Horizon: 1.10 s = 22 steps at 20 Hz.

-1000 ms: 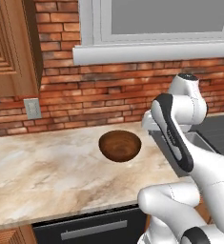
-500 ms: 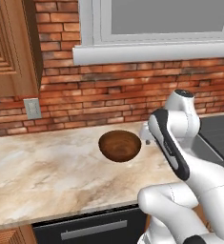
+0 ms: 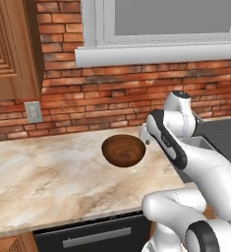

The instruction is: Clear the mugs and bowl far away from the sink.

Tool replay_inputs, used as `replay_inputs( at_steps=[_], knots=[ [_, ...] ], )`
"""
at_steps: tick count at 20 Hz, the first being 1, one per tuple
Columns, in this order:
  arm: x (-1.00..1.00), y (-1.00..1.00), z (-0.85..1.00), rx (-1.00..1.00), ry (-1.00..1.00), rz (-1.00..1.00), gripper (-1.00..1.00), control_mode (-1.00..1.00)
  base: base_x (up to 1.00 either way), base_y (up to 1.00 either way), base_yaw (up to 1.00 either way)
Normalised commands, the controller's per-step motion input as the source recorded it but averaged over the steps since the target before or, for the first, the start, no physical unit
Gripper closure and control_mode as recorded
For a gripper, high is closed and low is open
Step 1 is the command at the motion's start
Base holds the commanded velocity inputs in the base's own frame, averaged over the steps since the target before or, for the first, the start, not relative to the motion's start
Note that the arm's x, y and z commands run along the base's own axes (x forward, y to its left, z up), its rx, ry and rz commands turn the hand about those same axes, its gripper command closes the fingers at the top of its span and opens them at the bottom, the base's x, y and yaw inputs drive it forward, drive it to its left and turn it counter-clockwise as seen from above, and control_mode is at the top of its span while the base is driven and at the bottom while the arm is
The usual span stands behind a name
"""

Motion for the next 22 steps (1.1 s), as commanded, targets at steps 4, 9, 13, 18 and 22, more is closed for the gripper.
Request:
replay_inputs(
  at_steps=[4,9,13,18,22],
  knots=[
    [0.37,0.0,-0.26,0.0,0.02,0.0,-1.0,-1.0,0.0,0.0,0.0],
    [0.39,0.0,-0.29,0.0,0.0,0.0,-1.0,-1.0,0.0,0.0,0.0],
    [0.38,0.0,-0.27,0.0,0.0,0.0,-1.0,-1.0,0.0,0.0,0.0],
    [0.26,0.0,-0.39,0.0,0.0,0.0,-1.0,-1.0,0.0,0.0,0.0],
    [0.12,0.05,-0.39,0.0,0.0,0.0,-1.0,-1.0,0.0,0.0,0.0]
  ],
)
